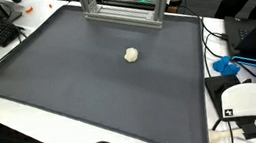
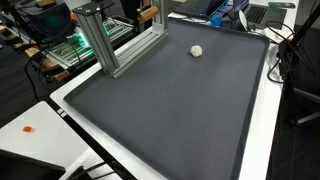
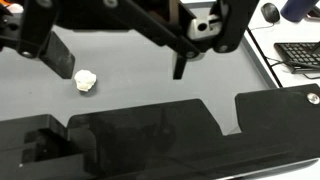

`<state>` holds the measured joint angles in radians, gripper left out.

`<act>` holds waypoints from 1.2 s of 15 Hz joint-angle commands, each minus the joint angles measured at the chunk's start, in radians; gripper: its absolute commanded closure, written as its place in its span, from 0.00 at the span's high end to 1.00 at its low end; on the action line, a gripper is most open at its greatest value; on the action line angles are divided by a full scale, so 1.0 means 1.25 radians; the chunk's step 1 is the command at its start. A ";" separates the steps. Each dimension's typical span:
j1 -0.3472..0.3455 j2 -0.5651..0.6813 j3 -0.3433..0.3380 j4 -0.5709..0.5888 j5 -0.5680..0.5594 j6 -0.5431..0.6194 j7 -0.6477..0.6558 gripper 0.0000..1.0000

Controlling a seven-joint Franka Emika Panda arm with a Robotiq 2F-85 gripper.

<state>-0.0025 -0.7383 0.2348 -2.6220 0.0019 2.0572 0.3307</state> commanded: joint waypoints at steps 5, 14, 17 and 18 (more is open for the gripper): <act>0.020 0.012 -0.017 0.019 0.007 -0.015 -0.008 1.00; 0.106 0.030 -0.054 0.068 0.156 -0.117 -0.072 1.00; 0.117 0.024 -0.039 0.060 0.162 -0.135 -0.075 1.00; 0.121 0.019 -0.035 0.055 0.158 -0.131 -0.078 1.00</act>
<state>0.1312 -0.7064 0.1862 -2.5442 0.1847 1.9155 0.2493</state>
